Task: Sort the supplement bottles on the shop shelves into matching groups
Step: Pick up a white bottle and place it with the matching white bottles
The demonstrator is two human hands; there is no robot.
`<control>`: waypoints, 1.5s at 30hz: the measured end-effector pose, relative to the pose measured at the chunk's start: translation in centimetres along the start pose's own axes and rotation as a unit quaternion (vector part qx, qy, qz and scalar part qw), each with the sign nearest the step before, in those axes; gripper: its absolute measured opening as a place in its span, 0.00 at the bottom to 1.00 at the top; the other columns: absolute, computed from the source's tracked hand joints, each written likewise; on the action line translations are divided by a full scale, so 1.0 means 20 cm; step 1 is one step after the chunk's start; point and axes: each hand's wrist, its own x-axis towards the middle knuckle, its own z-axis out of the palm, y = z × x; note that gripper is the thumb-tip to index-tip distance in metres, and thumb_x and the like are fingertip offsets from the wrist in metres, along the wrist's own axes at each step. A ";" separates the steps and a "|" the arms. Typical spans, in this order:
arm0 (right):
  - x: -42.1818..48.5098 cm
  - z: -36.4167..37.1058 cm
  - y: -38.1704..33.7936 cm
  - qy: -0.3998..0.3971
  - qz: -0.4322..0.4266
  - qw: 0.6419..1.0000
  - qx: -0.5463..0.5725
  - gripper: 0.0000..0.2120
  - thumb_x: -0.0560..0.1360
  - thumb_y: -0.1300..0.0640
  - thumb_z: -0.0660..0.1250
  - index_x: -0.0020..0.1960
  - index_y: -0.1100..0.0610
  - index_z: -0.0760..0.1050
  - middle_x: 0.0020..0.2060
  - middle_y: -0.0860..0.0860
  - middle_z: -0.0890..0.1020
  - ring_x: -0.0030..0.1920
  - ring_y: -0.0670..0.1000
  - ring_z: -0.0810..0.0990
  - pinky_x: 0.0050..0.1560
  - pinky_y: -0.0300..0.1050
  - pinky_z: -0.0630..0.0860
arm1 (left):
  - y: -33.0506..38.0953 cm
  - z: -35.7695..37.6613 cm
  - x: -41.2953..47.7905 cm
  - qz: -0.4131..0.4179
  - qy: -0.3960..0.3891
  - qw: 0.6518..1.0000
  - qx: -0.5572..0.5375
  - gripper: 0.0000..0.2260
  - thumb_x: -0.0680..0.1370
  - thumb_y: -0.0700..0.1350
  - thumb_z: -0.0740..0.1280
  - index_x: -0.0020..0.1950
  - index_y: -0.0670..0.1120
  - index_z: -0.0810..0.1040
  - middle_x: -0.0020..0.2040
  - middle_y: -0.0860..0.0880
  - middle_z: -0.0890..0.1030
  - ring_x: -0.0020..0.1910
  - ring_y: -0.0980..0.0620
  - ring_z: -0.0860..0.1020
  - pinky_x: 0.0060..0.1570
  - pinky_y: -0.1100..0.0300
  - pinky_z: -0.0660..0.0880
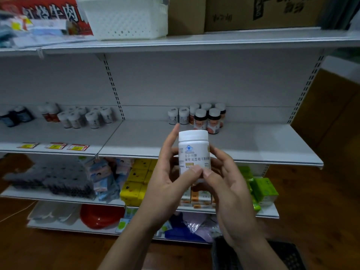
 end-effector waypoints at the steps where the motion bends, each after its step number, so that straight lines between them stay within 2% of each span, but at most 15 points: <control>1: 0.00 -0.02 0.00 -0.007 0.015 1.000 0.024 0.19 0.72 0.55 0.65 0.62 0.44 0.75 0.55 0.50 0.83 0.55 0.55 0.83 0.50 0.52 0.81 | 0.00 0.02 0.00 0.004 0.002 1.000 0.006 0.35 0.70 0.50 0.72 0.72 0.69 0.60 0.58 0.55 0.77 0.54 0.52 0.81 0.46 0.62 0.79; 5: 0.00 -0.06 0.00 -0.013 0.046 0.997 0.066 0.20 0.73 0.54 0.62 0.65 0.49 0.75 0.57 0.54 0.83 0.55 0.57 0.83 0.51 0.53 0.80 | 0.01 0.07 0.02 0.001 0.002 1.000 0.008 0.36 0.69 0.46 0.73 0.71 0.68 0.63 0.59 0.55 0.76 0.53 0.53 0.82 0.42 0.61 0.80; 10: 0.00 -0.10 0.03 0.003 0.054 0.995 0.078 0.18 0.73 0.55 0.62 0.62 0.48 0.76 0.56 0.55 0.83 0.55 0.58 0.83 0.50 0.55 0.79 | -0.02 0.10 0.02 -0.004 -0.001 1.000 0.014 0.36 0.68 0.47 0.74 0.71 0.68 0.64 0.58 0.55 0.77 0.52 0.52 0.82 0.41 0.62 0.80; 14: 0.00 -0.09 0.06 0.016 0.046 0.996 0.077 0.18 0.72 0.56 0.63 0.61 0.47 0.76 0.56 0.53 0.83 0.55 0.56 0.83 0.48 0.48 0.80 | -0.05 0.08 0.03 -0.004 -0.005 1.000 0.031 0.35 0.70 0.47 0.71 0.72 0.68 0.62 0.59 0.54 0.78 0.53 0.53 0.81 0.44 0.64 0.79; 19: 0.03 0.00 0.10 0.013 0.045 0.997 0.064 0.17 0.71 0.57 0.65 0.59 0.47 0.76 0.53 0.50 0.84 0.52 0.54 0.84 0.46 0.47 0.81 | -0.08 -0.02 0.03 -0.020 0.004 0.999 0.038 0.34 0.72 0.46 0.68 0.72 0.69 0.60 0.58 0.57 0.79 0.53 0.53 0.81 0.47 0.61 0.79; 21: 0.04 0.07 0.13 0.012 0.039 0.998 0.045 0.18 0.71 0.57 0.66 0.59 0.47 0.75 0.53 0.48 0.84 0.52 0.52 0.84 0.46 0.45 0.81 | -0.09 -0.09 0.03 -0.027 0.013 0.999 0.029 0.34 0.72 0.46 0.66 0.73 0.69 0.59 0.57 0.60 0.80 0.52 0.54 0.81 0.48 0.60 0.79; 25: 0.07 0.25 0.19 0.011 0.029 0.999 0.006 0.20 0.67 0.56 0.71 0.58 0.44 0.76 0.52 0.45 0.84 0.53 0.47 0.83 0.46 0.40 0.80 | -0.10 -0.27 0.01 -0.050 0.033 0.998 -0.024 0.34 0.72 0.43 0.60 0.76 0.61 0.56 0.58 0.62 0.80 0.53 0.58 0.80 0.48 0.64 0.77; 29: 0.10 0.50 0.27 -0.008 0.046 0.999 -0.004 0.22 0.67 0.55 0.77 0.58 0.45 0.76 0.53 0.47 0.83 0.54 0.48 0.83 0.47 0.44 0.80 | -0.12 -0.54 -0.03 -0.060 0.063 0.995 -0.038 0.33 0.72 0.43 0.60 0.76 0.62 0.57 0.56 0.66 0.80 0.50 0.61 0.81 0.44 0.67 0.76; 33: 0.11 0.81 0.38 -0.035 0.056 0.998 -0.005 0.24 0.64 0.54 0.72 0.59 0.48 0.76 0.53 0.47 0.84 0.55 0.47 0.83 0.49 0.44 0.80 | -0.13 -0.87 -0.08 -0.065 0.094 0.993 -0.041 0.32 0.72 0.43 0.60 0.74 0.63 0.58 0.56 0.66 0.80 0.53 0.60 0.81 0.45 0.66 0.76; 36: 0.11 1.05 0.47 -0.049 0.058 0.997 -0.019 0.23 0.65 0.55 0.73 0.60 0.48 0.76 0.53 0.47 0.84 0.54 0.47 0.83 0.48 0.41 0.80 | -0.13 -1.12 -0.13 -0.069 0.119 0.989 -0.046 0.32 0.72 0.44 0.61 0.73 0.64 0.59 0.57 0.66 0.80 0.54 0.60 0.80 0.48 0.66 0.76; 39: 0.12 1.28 0.57 -0.063 0.054 0.996 -0.045 0.21 0.70 0.62 0.73 0.61 0.50 0.76 0.54 0.48 0.83 0.54 0.48 0.82 0.47 0.41 0.81 | -0.15 -1.37 -0.19 -0.080 0.158 0.983 -0.057 0.30 0.72 0.45 0.63 0.74 0.57 0.64 0.61 0.55 0.79 0.56 0.55 0.80 0.47 0.63 0.77; 41: 0.12 1.42 0.62 -0.069 0.049 0.995 -0.061 0.21 0.70 0.64 0.73 0.60 0.49 0.76 0.53 0.48 0.83 0.53 0.49 0.82 0.46 0.42 0.80 | -0.17 -1.52 -0.22 -0.089 0.180 0.977 -0.072 0.24 0.71 0.44 0.64 0.68 0.50 0.70 0.59 0.48 0.80 0.53 0.52 0.81 0.45 0.62 0.78; 43: 0.12 1.54 0.67 -0.077 0.055 0.993 -0.072 0.21 0.70 0.64 0.74 0.59 0.48 0.76 0.51 0.47 0.84 0.51 0.47 0.82 0.45 0.41 0.80 | -0.18 -1.65 -0.25 -0.094 0.190 0.974 -0.085 0.18 0.72 0.43 0.66 0.62 0.48 0.73 0.54 0.45 0.82 0.49 0.52 0.82 0.43 0.63 0.78; 45: 0.13 1.65 0.71 -0.081 0.061 0.992 -0.078 0.21 0.70 0.63 0.74 0.58 0.46 0.76 0.50 0.45 0.84 0.50 0.46 0.82 0.44 0.39 0.80 | -0.19 -1.76 -0.27 -0.097 0.193 0.972 -0.089 0.14 0.75 0.42 0.66 0.61 0.48 0.74 0.52 0.45 0.83 0.47 0.52 0.83 0.42 0.64 0.78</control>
